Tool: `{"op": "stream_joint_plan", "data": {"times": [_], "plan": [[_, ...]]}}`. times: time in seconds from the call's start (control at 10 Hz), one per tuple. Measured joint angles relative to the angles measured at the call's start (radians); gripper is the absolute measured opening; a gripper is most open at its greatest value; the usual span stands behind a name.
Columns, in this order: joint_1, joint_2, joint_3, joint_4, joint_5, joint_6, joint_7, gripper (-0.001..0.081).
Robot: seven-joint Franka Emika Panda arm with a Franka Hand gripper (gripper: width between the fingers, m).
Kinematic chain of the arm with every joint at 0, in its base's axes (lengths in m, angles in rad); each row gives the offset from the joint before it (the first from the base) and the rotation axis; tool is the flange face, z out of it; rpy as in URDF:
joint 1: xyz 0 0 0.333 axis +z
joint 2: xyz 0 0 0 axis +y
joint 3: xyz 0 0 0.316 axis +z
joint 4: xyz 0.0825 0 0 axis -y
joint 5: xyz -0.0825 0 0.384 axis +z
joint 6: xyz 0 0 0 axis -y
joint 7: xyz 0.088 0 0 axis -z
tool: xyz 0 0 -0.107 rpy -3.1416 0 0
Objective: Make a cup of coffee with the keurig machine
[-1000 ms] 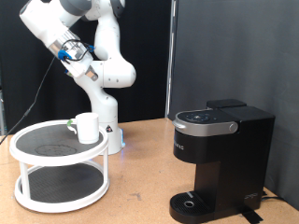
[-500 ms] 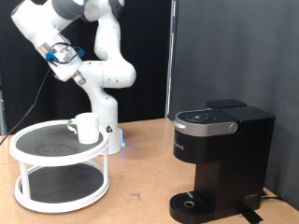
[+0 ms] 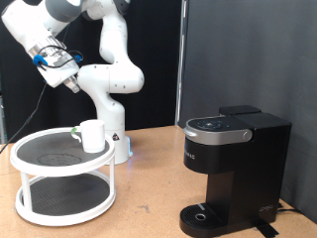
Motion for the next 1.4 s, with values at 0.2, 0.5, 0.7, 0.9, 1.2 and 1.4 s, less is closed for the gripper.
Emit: {"op": "stream_joint_plan", "data": {"times": [0.2, 0.5, 0.7, 0.9, 1.2, 1.4], "plan": [[0.021, 0.035, -0.009, 0.032, 0.028, 0.014, -0.026, 0.0005], [0.038, 0.072, -0.01, 0.057, 0.046, 0.019, -0.052, 0.0005], [0.041, 0.089, -0.01, 0.057, 0.048, 0.028, -0.065, 0.0005], [0.042, 0.113, -0.01, 0.057, 0.048, 0.035, -0.069, 0.0005], [0.041, 0.157, -0.012, 0.047, 0.045, 0.04, -0.072, 0.0005], [0.038, 0.175, -0.013, 0.022, 0.04, 0.069, -0.081, 0.038]]}}
